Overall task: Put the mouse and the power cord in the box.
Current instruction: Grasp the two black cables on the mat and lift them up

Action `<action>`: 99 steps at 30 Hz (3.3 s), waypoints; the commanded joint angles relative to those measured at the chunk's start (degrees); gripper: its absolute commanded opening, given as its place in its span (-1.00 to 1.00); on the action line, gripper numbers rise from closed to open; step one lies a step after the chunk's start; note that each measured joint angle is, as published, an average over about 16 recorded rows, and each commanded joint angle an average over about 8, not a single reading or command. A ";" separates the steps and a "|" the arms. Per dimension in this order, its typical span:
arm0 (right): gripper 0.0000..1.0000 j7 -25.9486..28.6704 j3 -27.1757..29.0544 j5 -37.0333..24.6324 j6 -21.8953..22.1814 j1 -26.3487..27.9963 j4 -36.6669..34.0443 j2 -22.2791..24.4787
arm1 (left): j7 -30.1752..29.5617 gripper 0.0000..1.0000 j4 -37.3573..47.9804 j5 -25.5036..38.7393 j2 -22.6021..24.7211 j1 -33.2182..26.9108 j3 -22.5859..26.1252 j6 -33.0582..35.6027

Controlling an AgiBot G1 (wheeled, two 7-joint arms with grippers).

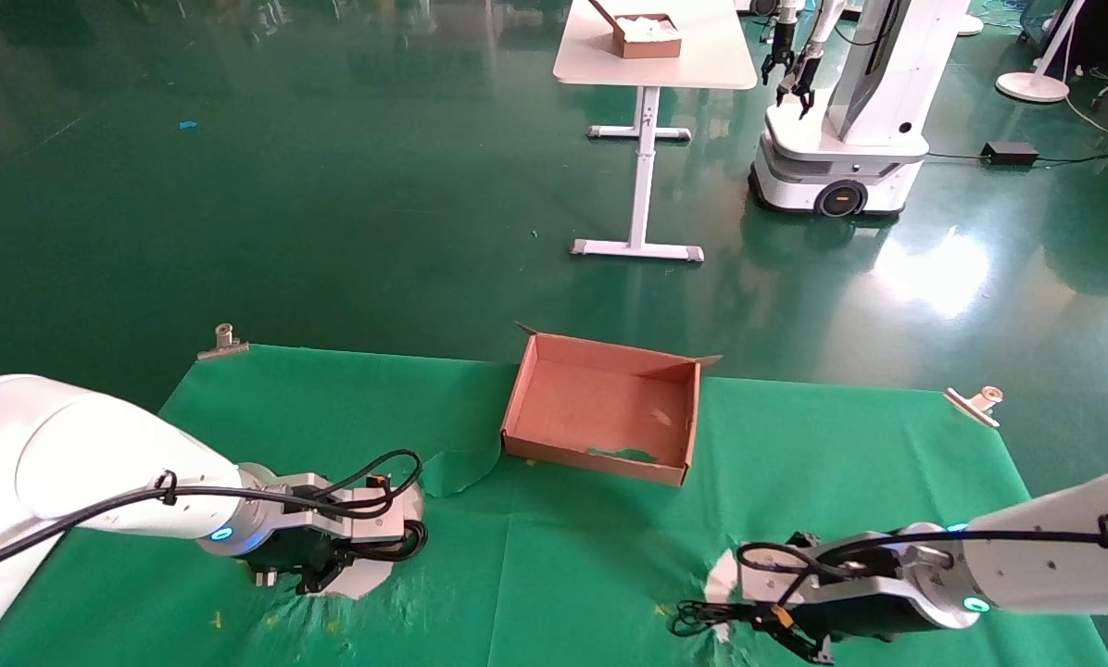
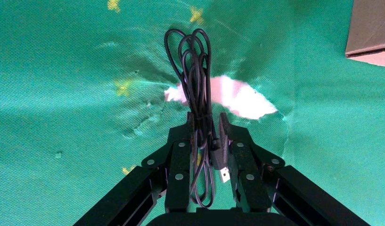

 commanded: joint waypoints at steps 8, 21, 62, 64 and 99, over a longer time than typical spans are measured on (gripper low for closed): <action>1.00 0.25 -0.04 -0.17 0.04 0.03 0.07 -0.02 | 0.00 -1.00 0.00 0.00 0.00 0.00 0.00 0.00; 1.00 0.16 -0.14 -0.29 -0.03 0.04 0.15 -0.03 | 0.00 -1.00 0.00 0.00 0.00 0.00 0.00 0.00; -1.00 0.68 -1.09 -2.31 0.24 -0.11 0.56 -0.35 | 0.00 -1.00 0.00 0.00 0.00 0.00 0.00 0.00; -1.00 0.58 -1.10 -2.28 0.22 -0.11 0.54 -0.35 | 0.00 -1.00 0.00 0.00 0.00 0.00 0.00 0.00; -1.00 11.07 7.72 9.57 -7.79 11.40 -8.10 5.58 | -0.39 -1.00 -1.36 -2.52 -0.99 -1.66 -1.55 1.55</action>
